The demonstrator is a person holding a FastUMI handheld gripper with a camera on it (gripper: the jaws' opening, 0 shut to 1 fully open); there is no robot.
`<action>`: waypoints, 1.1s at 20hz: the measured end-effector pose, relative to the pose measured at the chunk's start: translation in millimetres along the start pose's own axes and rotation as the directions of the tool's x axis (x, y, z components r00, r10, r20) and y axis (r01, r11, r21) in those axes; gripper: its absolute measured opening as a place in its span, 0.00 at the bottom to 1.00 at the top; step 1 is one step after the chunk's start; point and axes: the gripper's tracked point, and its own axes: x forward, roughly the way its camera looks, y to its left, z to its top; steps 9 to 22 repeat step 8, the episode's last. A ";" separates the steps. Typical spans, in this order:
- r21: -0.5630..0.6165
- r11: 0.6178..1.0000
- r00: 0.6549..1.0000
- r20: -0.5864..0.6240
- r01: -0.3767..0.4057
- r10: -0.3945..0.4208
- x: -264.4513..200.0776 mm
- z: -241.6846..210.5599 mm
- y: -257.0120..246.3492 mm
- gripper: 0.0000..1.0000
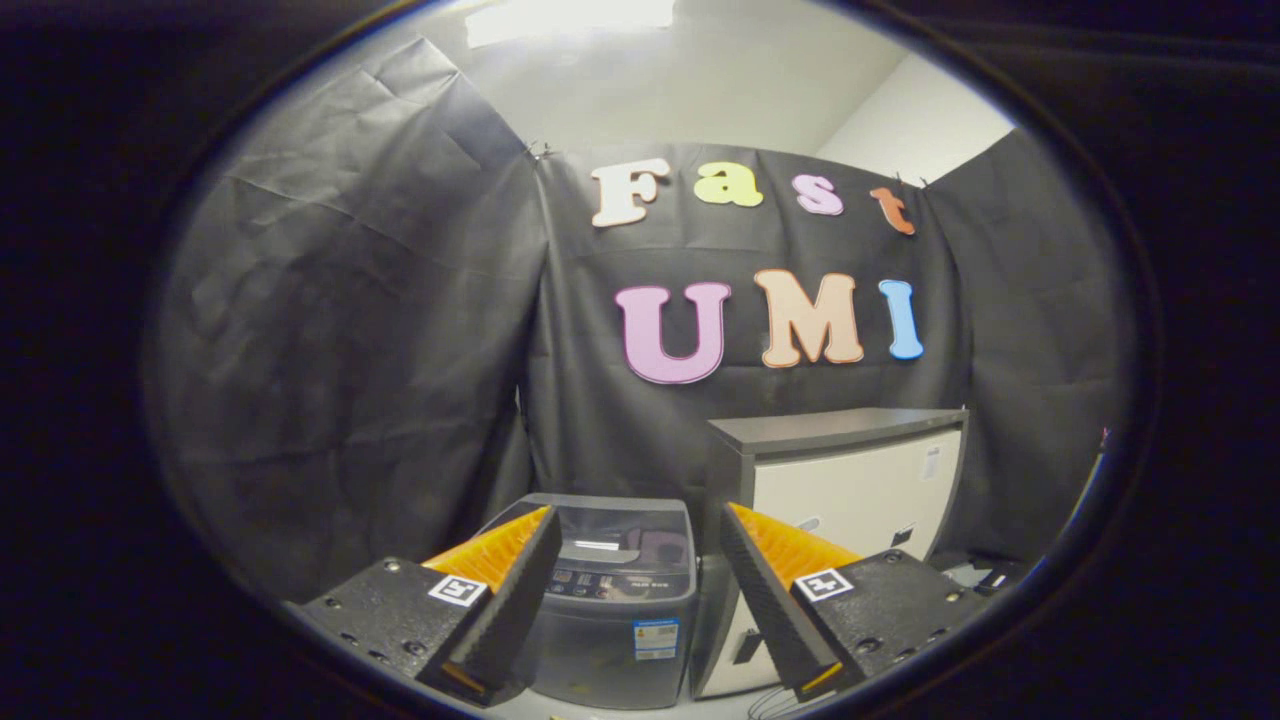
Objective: Put the clothes into the washing machine and then close the washing machine lid.
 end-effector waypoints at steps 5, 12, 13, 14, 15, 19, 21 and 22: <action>0.038 0.999 0.999 0.020 0.026 -0.027 -17.8 11.4 -24.0 0.97; 0.046 0.999 0.999 0.043 0.009 -0.010 -27.0 16.3 -27.5 0.97; 0.046 0.999 0.999 0.043 0.009 -0.010 -27.0 16.3 -27.5 0.97; 0.046 0.999 0.999 0.043 0.009 -0.010 -27.0 16.3 -27.5 0.97; 0.046 0.999 0.999 0.043 0.009 -0.010 -27.0 16.3 -27.5 0.97; 0.046 0.999 0.999 0.043 0.009 -0.010 -27.0 16.3 -27.5 0.97; 0.046 0.999 0.999 0.043 0.009 -0.010 -27.0 16.3 -27.5 0.97; 0.046 0.999 0.999 0.043 0.009 -0.010 -27.0 16.3 -27.5 0.97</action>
